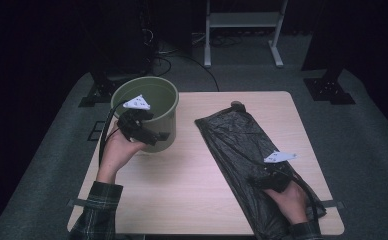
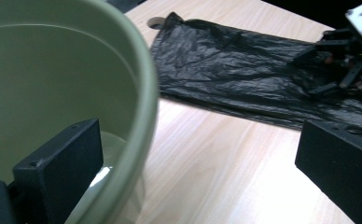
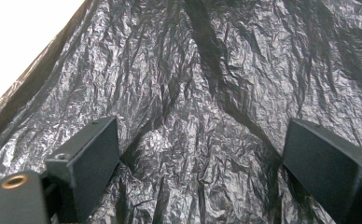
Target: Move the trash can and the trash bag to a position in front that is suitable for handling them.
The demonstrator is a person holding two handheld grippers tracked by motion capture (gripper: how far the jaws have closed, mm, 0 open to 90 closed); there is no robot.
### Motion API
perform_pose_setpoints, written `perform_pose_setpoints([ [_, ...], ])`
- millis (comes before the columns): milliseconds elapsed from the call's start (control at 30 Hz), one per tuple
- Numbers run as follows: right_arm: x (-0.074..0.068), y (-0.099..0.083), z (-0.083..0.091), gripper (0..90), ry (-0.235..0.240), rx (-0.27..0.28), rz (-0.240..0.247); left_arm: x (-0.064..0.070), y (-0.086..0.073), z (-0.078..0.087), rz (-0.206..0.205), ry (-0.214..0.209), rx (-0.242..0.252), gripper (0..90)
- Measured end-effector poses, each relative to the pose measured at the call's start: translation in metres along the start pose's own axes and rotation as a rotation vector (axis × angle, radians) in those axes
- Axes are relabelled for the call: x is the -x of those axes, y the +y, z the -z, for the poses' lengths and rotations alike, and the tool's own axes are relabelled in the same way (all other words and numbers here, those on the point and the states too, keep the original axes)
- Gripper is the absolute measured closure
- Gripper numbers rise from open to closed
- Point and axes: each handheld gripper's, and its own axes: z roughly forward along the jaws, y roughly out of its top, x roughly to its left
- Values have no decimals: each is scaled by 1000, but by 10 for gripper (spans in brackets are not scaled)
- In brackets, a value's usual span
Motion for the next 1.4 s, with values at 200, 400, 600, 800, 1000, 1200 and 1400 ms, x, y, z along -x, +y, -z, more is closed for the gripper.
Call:
perform_pose_setpoints([
  [200,0,0,0,100,0,0,0,4,2,-2,-15,-2,-10,0],
  [400,0,0,0,100,0,0,0,7,2,-3,-14,-35,2,0],
  [600,0,0,0,100,0,0,0,12,3,-5,-21,-43,0,0],
  [800,0,0,0,100,0,0,1,26,5,-9,-45,-46,-11,0],
  [1000,0,0,0,100,-1,2,-1,37,8,-11,-60,-81,-15,0],
  [1200,0,0,0,100,-1,1,-1,50,9,-13,-83,-116,-15,0],
  [1400,0,0,0,100,0,0,0,62,6,-11,-101,-166,-6,0],
])
